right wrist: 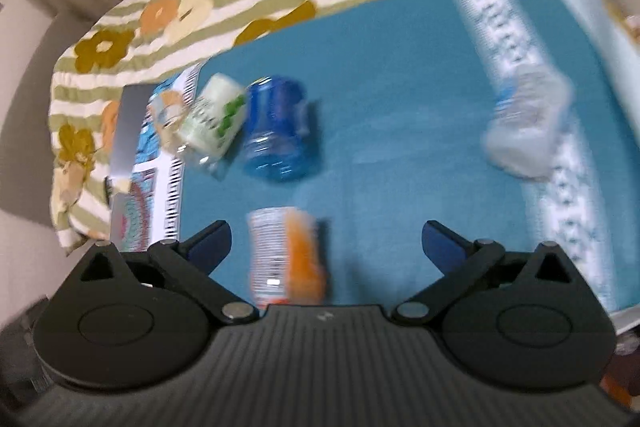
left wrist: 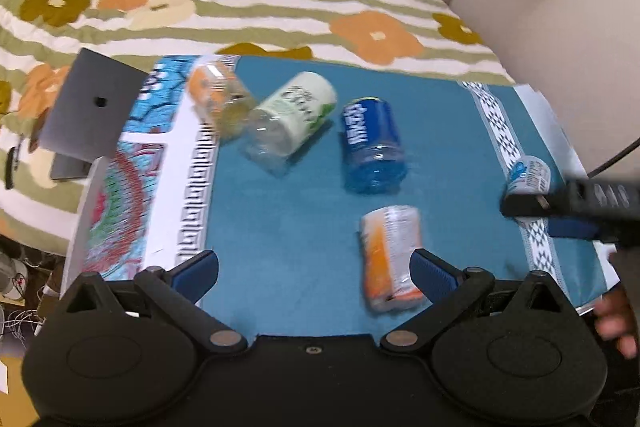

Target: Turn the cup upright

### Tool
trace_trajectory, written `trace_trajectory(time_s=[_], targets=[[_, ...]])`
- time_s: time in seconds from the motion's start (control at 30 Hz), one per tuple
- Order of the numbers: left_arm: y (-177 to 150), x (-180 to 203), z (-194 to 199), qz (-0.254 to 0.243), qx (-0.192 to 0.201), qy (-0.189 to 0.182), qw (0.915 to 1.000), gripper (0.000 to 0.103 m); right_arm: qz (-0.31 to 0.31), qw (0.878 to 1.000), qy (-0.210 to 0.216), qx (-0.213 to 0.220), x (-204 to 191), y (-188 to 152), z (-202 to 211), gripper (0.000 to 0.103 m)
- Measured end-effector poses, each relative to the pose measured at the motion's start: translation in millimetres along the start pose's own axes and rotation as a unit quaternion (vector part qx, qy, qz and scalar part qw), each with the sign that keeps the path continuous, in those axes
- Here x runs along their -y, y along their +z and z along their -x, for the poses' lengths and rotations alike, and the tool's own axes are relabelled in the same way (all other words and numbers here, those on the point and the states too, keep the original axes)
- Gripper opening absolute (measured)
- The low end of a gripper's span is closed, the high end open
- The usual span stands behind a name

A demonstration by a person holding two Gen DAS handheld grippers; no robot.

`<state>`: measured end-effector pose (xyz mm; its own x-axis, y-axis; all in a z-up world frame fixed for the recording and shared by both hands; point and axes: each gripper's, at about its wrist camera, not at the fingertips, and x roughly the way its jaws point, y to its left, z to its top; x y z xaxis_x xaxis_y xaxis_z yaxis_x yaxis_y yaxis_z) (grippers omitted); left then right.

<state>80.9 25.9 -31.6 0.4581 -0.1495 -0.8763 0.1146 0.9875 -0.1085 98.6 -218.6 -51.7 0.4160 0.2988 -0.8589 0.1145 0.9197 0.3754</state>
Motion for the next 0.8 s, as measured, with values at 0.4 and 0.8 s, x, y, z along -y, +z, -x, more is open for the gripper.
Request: trace_trajectory(time_s=[0.4, 0.8], targets=[[51, 63, -85, -0.003, -0.122, 0.017, 0.9924, 0.093, 0.082, 0.994, -0.063, 0.04, 66, -23, 16, 0.103], [51, 76, -139, 0.005, -0.192, 0.056, 0.9798, 0.084, 0.085, 0.995, -0.039, 0.025, 102, -26, -6, 0.103]])
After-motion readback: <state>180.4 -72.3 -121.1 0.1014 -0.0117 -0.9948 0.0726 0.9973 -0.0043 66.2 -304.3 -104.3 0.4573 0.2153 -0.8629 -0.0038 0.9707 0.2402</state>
